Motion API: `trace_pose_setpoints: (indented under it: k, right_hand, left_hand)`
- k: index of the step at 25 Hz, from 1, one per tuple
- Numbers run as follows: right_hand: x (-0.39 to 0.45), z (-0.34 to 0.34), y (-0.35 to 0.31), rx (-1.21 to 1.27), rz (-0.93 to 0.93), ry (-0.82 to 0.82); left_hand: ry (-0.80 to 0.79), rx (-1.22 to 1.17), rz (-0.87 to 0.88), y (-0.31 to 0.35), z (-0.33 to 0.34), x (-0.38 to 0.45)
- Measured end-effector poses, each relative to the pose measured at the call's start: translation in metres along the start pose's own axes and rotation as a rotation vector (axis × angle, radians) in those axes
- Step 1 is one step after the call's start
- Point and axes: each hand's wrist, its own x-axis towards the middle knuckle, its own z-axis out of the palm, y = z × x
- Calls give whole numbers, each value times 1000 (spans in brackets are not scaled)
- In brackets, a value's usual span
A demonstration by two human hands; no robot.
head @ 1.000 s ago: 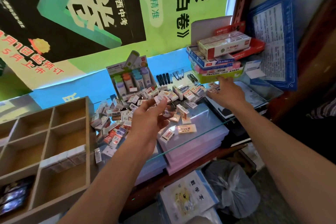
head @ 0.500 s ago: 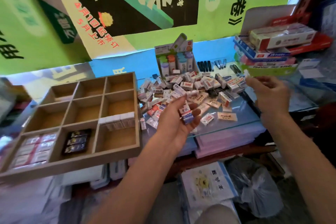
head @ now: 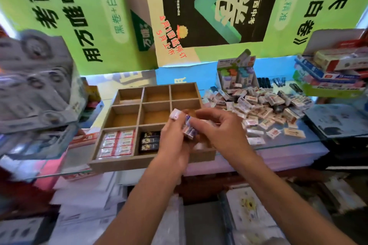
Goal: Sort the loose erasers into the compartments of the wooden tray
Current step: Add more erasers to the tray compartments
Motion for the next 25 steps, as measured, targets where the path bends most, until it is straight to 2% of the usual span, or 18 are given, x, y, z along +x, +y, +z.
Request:
trace_pose_setpoints:
  k: [1,3,6,8,11,13,17,20,22,25]
  right_hand:
    - [2,7,-4,166,130,80]
    - [8,15,-11,470,404,110]
    - [22,25,-17,531,549,74]
    - [32,35,-23,505,558,48]
    - [43,40,-23,394,509,19]
    - [50,40,-17,365,479,23]
    - [65,44,-9,358,507,57]
    - [72,49,-9,361,519,29]
    - [76,50,-5,238,445,32]
    - [72,23,7,-236,252,208]
  left_hand:
    - [4,9,30,9,-14,-1]
    - [36,133,119,29,-38,-2]
    - [66,547,351,54,-75,8]
    - [40,769,481,68,-95,17]
    - [-39,867,502,76,-108,32]
    - [-53,885,488,75,-112,38]
    - [-24,737,442,76,-121,42]
    - [-29,748,440,76,-126,43]
    - [-36,754,460,74,-127,43]
    - [-45,751,479,73,-126,44]
